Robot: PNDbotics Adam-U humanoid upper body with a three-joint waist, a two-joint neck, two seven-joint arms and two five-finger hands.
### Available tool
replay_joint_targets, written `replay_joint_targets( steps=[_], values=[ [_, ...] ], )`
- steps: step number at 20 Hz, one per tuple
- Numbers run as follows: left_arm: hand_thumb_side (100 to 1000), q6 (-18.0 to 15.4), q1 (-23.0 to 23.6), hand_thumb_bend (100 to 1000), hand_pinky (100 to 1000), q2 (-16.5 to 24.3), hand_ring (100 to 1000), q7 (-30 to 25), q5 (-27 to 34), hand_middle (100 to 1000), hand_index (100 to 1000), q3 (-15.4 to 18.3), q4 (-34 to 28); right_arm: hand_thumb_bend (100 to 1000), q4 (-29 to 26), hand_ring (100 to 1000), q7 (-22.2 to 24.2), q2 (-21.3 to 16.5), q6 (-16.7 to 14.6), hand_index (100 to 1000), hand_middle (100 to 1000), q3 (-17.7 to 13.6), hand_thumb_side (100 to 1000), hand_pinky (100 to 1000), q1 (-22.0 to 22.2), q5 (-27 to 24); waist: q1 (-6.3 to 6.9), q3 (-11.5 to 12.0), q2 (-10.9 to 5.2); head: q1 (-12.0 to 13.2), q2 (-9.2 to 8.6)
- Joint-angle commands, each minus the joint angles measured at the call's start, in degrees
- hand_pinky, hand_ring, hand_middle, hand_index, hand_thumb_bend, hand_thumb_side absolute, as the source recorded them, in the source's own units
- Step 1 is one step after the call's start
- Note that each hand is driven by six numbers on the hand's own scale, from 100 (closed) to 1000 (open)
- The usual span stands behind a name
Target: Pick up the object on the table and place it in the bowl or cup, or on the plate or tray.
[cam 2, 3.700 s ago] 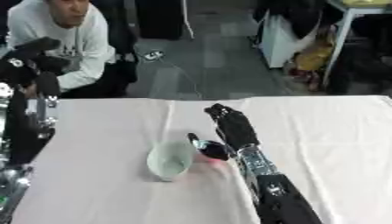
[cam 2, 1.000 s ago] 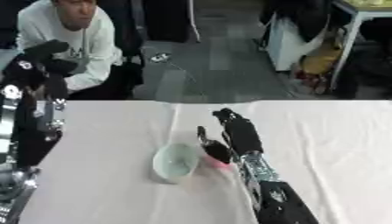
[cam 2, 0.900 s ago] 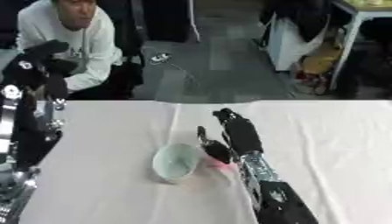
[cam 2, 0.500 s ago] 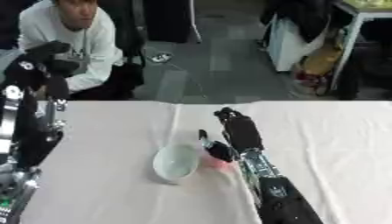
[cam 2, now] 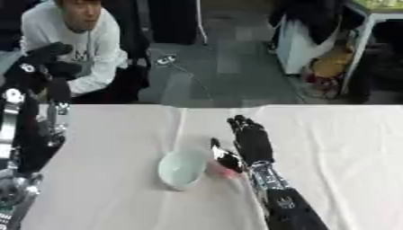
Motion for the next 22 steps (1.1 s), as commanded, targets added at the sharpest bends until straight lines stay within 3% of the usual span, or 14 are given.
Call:
replay_joint_targets(
  steps=[1, 22],
  values=[
    [768, -0.1, -0.7, 100, 697, 0.4, 647, -0.1, 0.4, 792, 896, 0.2, -0.9, 335, 0.2, 741, -1.1, -0.1, 0.5, 864, 799, -0.4, 717, 587, -1.7, 0.5, 0.18, 0.0, -0.53, 0.5, -0.87],
    [770, -0.4, -1.9, 100, 698, -0.1, 649, -0.5, 0.6, 793, 896, 0.0, -0.9, 362, 2.1, 760, 0.9, 1.1, 0.3, 865, 804, -0.2, 734, 623, -1.5, 3.8, 0.16, 0.9, 0.05, 0.7, -1.83]
  ],
)
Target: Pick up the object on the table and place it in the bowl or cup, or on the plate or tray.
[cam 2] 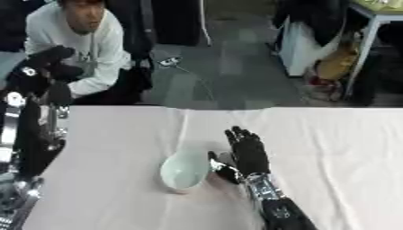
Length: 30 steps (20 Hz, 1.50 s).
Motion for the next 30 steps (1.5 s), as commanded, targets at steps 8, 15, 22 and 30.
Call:
replay_joint_targets(
  steps=[8, 15, 22, 30],
  values=[
    [772, -0.2, -1.5, 100, 697, 0.1, 649, -0.3, 0.3, 793, 896, -0.1, -0.9, 365, 0.5, 762, 1.1, 0.0, 1.1, 863, 802, -0.4, 720, 634, -1.3, 1.6, 0.11, 0.4, -0.39, 0.7, -1.06],
    [771, -0.2, -1.4, 100, 696, 0.1, 648, -0.5, 0.4, 793, 896, -0.2, -0.9, 349, 1.2, 679, 1.5, -0.2, 1.8, 865, 780, -0.9, 708, 376, -1.2, 0.3, 0.13, 0.4, -0.31, 0.6, -1.26],
    [771, -0.2, -1.3, 100, 696, 0.1, 648, -0.5, 0.4, 793, 896, -0.2, -0.9, 354, 1.8, 638, 1.9, -0.5, 2.2, 865, 774, -0.9, 698, 330, -1.1, -1.7, 0.15, 0.3, -0.3, 0.7, -1.35],
    [771, -0.2, -1.4, 100, 697, 0.1, 649, -0.5, 0.4, 794, 896, -0.1, -0.9, 351, 2.6, 618, 2.1, -0.5, 2.7, 859, 764, -0.9, 700, 307, -0.5, -1.8, 0.12, 0.3, -0.29, 1.0, -1.33]
  ],
)
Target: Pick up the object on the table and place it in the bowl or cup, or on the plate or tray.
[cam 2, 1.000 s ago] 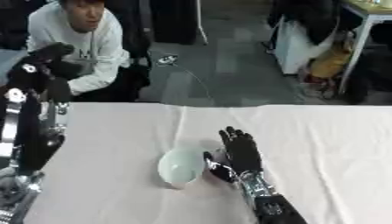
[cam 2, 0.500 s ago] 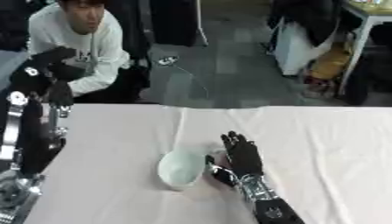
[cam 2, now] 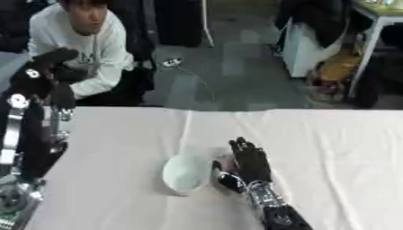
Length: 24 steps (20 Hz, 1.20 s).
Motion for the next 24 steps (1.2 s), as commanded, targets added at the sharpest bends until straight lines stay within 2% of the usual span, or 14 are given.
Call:
replay_joint_targets(
  steps=[1, 5, 8, 9, 10, 12, 13, 14, 16, 17, 18, 19, 20, 24],
  values=[
    [771, -0.1, -1.0, 100, 697, 0.5, 649, -0.2, 0.1, 794, 896, 0.2, -0.9, 352, -0.1, 613, 0.1, -0.4, 0.2, 857, 760, -0.2, 699, 299, -0.5, -0.3, 0.13, 0.0, -0.6, 0.5, -0.81],
    [771, -0.1, -1.1, 100, 697, 0.5, 650, -0.1, 0.0, 794, 896, 0.3, -0.9, 352, 0.0, 512, 0.0, -0.3, 0.1, 806, 671, -0.2, 678, 100, 0.0, -0.5, 0.13, 0.0, -0.59, 0.7, -0.82],
    [771, -0.1, -1.1, 100, 697, 0.5, 650, -0.1, 0.0, 794, 895, 0.3, -0.9, 364, 0.0, 403, -0.4, -0.2, 0.0, 703, 532, -0.3, 614, 100, 0.2, -0.9, 0.14, 0.0, -0.58, 0.8, -0.84],
    [771, -0.1, -1.1, 100, 697, 0.5, 650, -0.1, 0.0, 794, 895, 0.3, -0.9, 364, -0.1, 413, -0.8, -0.2, -0.1, 714, 545, -0.3, 621, 100, 0.3, -1.0, 0.14, 0.0, -0.57, 0.8, -0.84],
    [771, -0.1, -1.1, 100, 697, 0.5, 650, -0.1, 0.0, 794, 895, 0.3, -0.9, 354, -0.3, 300, -1.4, -0.2, -0.2, 606, 411, -0.3, 550, 100, 0.3, -1.2, 0.15, 0.0, -0.57, 0.8, -0.83],
    [771, -0.1, -1.1, 100, 697, 0.5, 650, -0.1, 0.0, 794, 895, 0.3, -0.9, 319, -0.6, 169, -3.3, -0.2, -0.4, 460, 251, -0.3, 489, 100, 0.4, -1.5, 0.15, 0.0, -0.56, 0.9, -0.79],
    [771, -0.1, -1.1, 100, 697, 0.5, 650, -0.1, 0.0, 794, 895, 0.3, -0.9, 329, -0.7, 211, -4.4, -0.2, -0.6, 505, 300, -0.2, 503, 100, 0.5, -1.5, 0.15, 0.0, -0.55, 0.9, -0.79],
    [771, -0.1, -1.1, 100, 697, 0.5, 650, -0.1, 0.0, 794, 895, 0.3, -0.9, 289, -0.8, 100, -5.5, -0.2, -0.7, 327, 105, -0.2, 462, 100, 0.4, -1.5, 0.15, 0.0, -0.56, 0.9, -0.78],
    [771, -0.1, -1.1, 100, 697, 0.5, 650, -0.1, -0.1, 794, 895, 0.3, -0.9, 268, -1.1, 100, -8.6, -0.3, -1.3, 202, 100, 0.1, 415, 100, 0.4, -0.8, 0.14, 0.0, -0.55, 1.0, -0.76],
    [771, 0.0, -1.1, 100, 697, 0.5, 650, -0.1, -0.1, 794, 895, 0.3, -0.9, 260, -1.1, 100, -10.1, -0.3, -1.8, 231, 100, 0.1, 437, 100, 0.4, -0.3, 0.14, 0.0, -0.56, 1.0, -0.74],
    [771, 0.0, -1.1, 100, 697, 0.5, 650, -0.1, -0.1, 794, 895, 0.3, -0.9, 365, -0.9, 100, -11.2, -0.3, -2.2, 166, 100, 0.1, 269, 100, 0.5, 0.1, 0.14, 0.0, -0.57, 1.0, -0.72],
    [771, 0.0, -1.1, 100, 697, 0.5, 650, -0.2, -0.1, 794, 895, 0.3, -0.9, 365, -0.7, 100, -12.1, -0.2, -2.6, 166, 100, 0.0, 269, 100, 0.5, 0.2, 0.14, 0.0, -0.58, 1.1, -0.71],
    [771, 0.0, -1.1, 100, 697, 0.5, 651, -0.2, -0.1, 794, 895, 0.3, -0.9, 445, -0.5, 100, -12.7, -0.2, -3.1, 130, 100, -0.1, 138, 100, 0.5, 0.0, 0.14, 0.0, -0.59, 1.1, -0.71],
    [772, 0.0, -1.1, 100, 697, 0.5, 651, -0.2, -0.1, 794, 895, 0.3, -0.9, 415, -0.5, 100, -14.7, 0.1, -7.0, 102, 100, -0.4, 149, 100, 0.6, -3.2, 0.15, 0.0, -0.64, 1.2, -0.72]
  ],
)
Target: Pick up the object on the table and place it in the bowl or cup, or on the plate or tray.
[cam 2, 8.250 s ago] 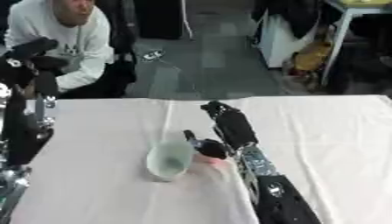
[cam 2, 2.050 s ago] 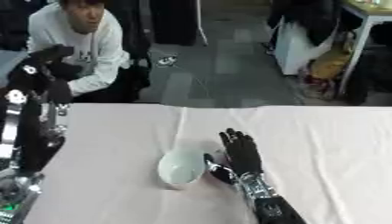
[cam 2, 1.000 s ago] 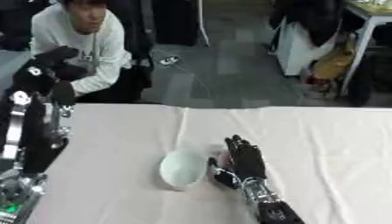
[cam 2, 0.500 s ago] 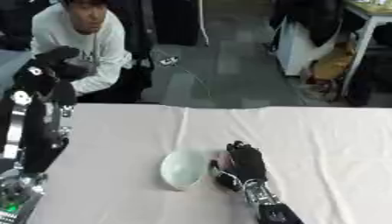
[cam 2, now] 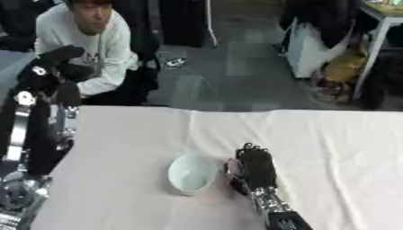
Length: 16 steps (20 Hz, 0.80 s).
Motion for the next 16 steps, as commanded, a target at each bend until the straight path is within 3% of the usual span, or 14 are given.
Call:
replay_joint_targets(
  steps=[1, 8, 16],
  values=[
    [772, 0.0, -0.7, 100, 697, 0.5, 651, -0.2, -0.1, 794, 895, 0.3, -0.9, 414, -0.7, 100, -1.6, 0.0, -3.4, 102, 100, -0.4, 149, 100, -0.6, -3.2, 0.14, -0.1, -0.67, 0.7, -0.71],
    [773, 0.1, -0.5, 100, 697, 0.6, 651, -0.2, -0.2, 794, 895, 0.3, -0.9, 387, -3.3, 100, -1.6, -1.2, -9.9, 100, 100, 0.8, 159, 100, -1.8, -11.6, 0.06, -0.1, -0.88, 1.0, -0.48],
    [773, 0.1, -0.3, 100, 698, 0.8, 651, -0.3, -0.2, 794, 895, 0.3, -0.9, 388, -8.2, 100, 1.5, -3.1, -14.8, 100, 100, 3.6, 160, 100, -3.3, -16.8, -0.06, -0.3, -1.2, 1.1, -0.4]
  ],
)
